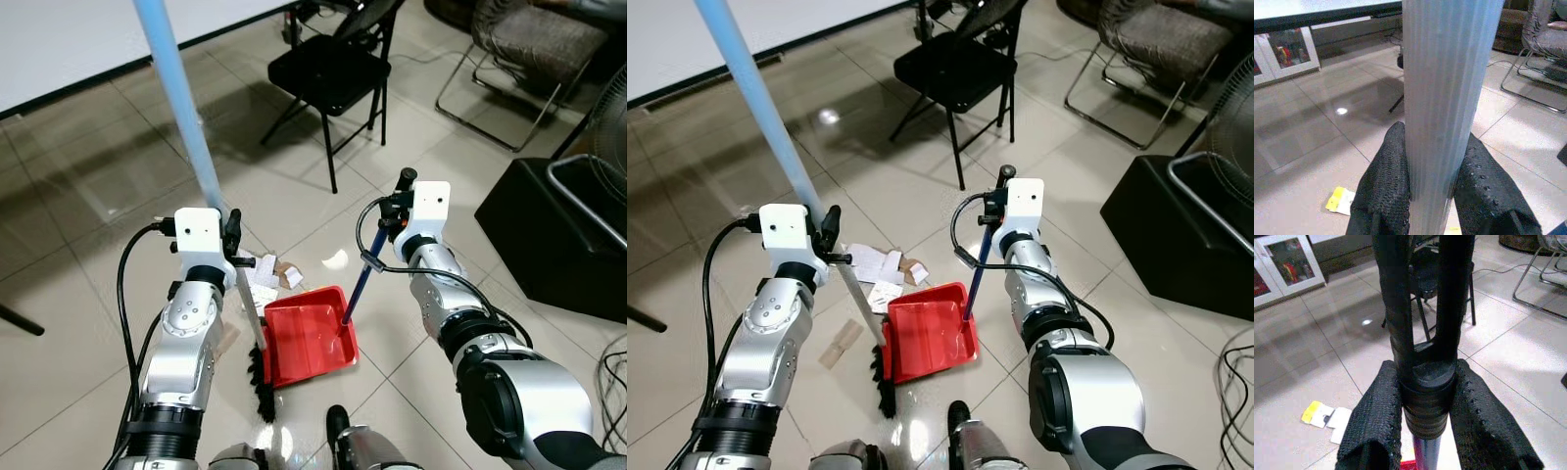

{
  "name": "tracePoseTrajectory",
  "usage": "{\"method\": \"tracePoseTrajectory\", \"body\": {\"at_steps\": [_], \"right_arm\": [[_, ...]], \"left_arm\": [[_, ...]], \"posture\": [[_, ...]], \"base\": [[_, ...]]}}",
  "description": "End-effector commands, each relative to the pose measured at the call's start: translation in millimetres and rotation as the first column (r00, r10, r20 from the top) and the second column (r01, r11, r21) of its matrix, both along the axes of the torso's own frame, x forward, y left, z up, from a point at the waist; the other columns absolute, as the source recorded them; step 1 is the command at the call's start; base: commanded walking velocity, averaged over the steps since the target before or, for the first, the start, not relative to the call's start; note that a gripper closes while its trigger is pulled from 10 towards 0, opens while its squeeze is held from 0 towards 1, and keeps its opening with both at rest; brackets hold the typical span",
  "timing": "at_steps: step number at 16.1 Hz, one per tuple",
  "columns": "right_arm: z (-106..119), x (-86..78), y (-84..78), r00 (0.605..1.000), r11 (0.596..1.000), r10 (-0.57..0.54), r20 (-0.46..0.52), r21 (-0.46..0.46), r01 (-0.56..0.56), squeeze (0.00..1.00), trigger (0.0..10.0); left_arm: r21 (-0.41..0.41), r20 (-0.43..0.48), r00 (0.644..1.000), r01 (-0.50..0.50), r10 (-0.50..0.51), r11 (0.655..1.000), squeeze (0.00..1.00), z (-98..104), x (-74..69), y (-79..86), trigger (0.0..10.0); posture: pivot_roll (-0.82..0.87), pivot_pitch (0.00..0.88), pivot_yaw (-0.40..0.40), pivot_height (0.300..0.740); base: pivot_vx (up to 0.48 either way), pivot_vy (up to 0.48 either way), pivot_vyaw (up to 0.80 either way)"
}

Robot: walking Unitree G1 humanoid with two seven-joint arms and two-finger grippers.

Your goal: Sweep floor

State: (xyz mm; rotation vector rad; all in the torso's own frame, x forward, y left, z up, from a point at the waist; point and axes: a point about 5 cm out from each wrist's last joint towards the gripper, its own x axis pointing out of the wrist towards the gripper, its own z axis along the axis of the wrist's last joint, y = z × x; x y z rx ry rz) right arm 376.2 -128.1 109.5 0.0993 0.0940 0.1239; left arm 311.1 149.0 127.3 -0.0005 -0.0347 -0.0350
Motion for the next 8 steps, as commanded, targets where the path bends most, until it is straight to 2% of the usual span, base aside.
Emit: {"method": "tracePoseTrajectory", "body": {"at_steps": [1,5,8], "right_arm": [[9.9,3.4,3.7,0.999,0.999,-0.005,0.046,0.04,0.003,0.0,10.0],[8.7,3.1,3.4,0.999,0.999,-0.003,0.038,0.036,0.001,0.0,10.0],[8.3,3.0,3.9,0.999,0.999,-0.001,0.034,0.036,-0.001,0.0,10.0]], "left_arm": [[-0.007,0.05,0.999,0.015,-0.014,1.0,0.0,11.8,0.3,-2.5,10.0],[-0.007,0.048,0.999,0.015,-0.015,1.0,0.0,11.2,0.0,-3.1,10.0],[-0.007,0.047,0.999,0.015,-0.014,1.0,0.0,11.0,0.0,-3.1,10.0]], "posture": [[0.09,0.147,0.008,0.74],[0.09,0.147,0.006,0.74],[0.09,0.147,0.006,0.74]], "base": [[0.0,0.0,0.0],[0.0,0.0,0.0],[0.0,0.0,-0.7]]}}
